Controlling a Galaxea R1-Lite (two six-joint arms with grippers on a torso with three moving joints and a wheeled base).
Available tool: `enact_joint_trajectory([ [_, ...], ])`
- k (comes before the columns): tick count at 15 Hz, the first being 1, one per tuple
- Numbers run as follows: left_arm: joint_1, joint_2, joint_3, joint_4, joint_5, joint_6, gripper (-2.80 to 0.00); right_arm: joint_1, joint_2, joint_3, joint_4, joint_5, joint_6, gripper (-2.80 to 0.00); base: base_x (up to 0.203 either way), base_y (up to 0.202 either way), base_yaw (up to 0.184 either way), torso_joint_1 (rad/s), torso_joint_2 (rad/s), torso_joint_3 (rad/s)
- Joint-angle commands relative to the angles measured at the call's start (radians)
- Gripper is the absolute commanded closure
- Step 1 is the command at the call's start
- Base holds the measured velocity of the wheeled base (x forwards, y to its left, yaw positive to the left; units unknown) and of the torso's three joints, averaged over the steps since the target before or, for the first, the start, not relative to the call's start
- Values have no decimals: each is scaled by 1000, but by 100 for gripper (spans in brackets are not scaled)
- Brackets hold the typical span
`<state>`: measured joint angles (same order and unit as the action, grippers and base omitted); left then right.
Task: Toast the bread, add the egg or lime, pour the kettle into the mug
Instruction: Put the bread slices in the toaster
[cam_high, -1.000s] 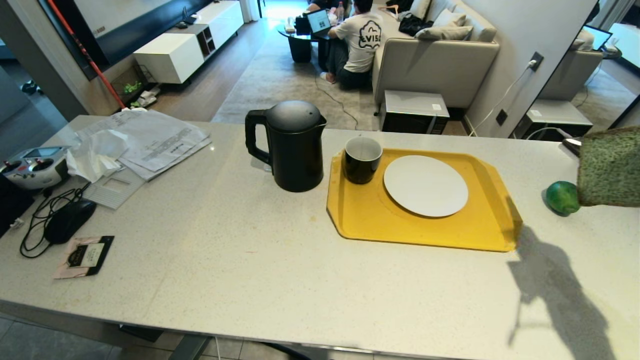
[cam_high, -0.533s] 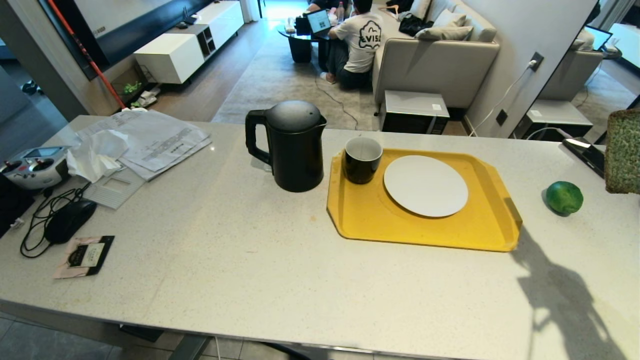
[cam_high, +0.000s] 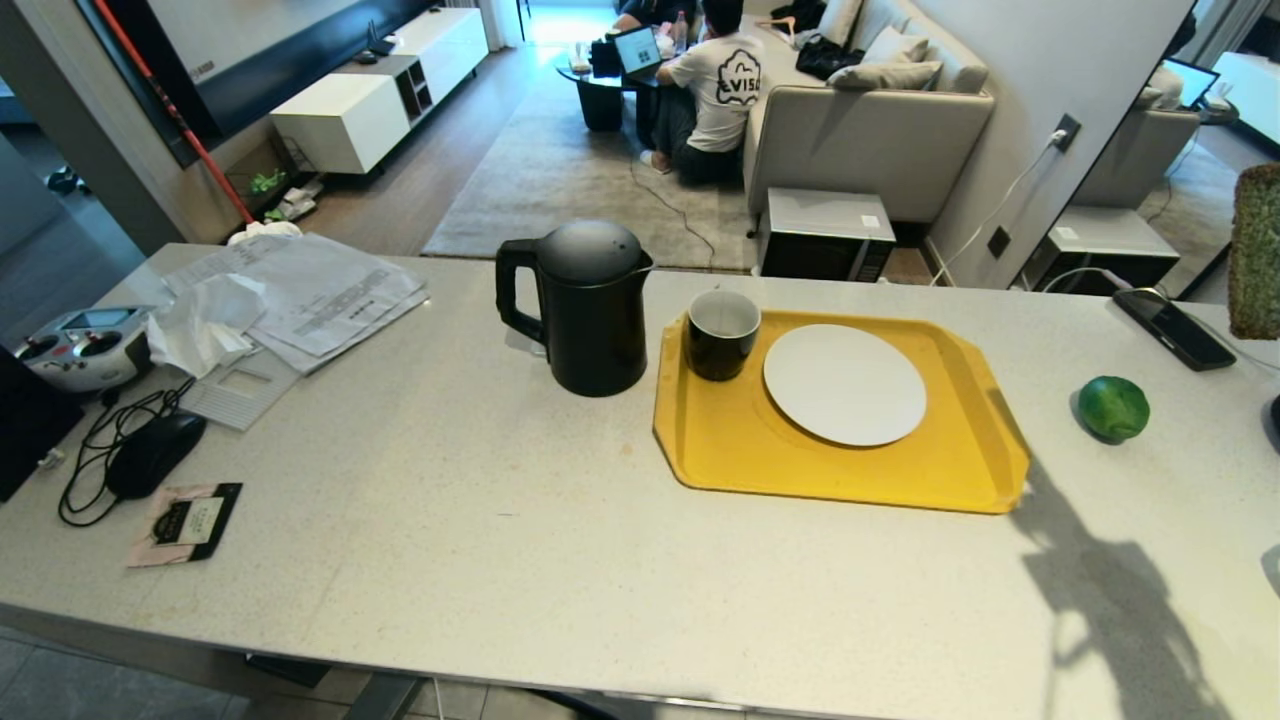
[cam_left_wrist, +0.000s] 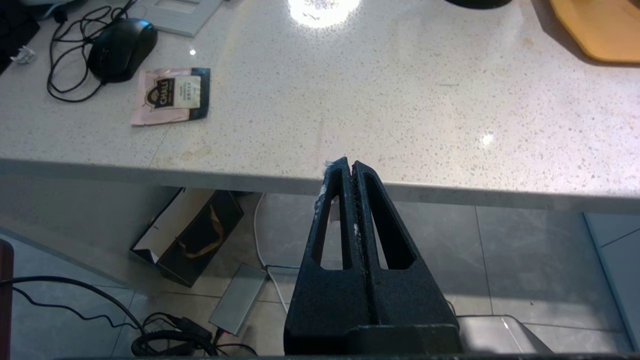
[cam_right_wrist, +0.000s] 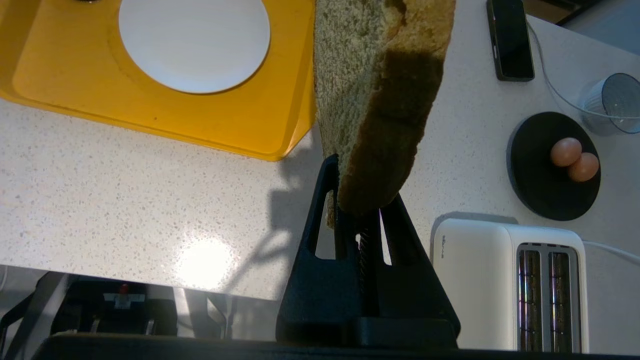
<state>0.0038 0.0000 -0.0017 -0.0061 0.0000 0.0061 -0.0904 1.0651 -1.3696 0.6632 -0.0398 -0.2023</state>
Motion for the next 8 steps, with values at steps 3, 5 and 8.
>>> enact_joint_trajectory([
  [3, 1, 2, 0, 0, 0, 0, 0, -3, 12, 1, -40, -2, -12, 0, 0, 0, 0, 136, -244, -114],
  [5, 1, 2, 0, 0, 0, 0, 0, -6, 10, 1, -40, 0, -21, 0, 0, 0, 0, 102, -195, -90],
  [8, 1, 2, 0, 0, 2, 0, 0, -6, 6, -1, -42, -2, -25, 0, 0, 0, 0, 92, -176, -83],
])
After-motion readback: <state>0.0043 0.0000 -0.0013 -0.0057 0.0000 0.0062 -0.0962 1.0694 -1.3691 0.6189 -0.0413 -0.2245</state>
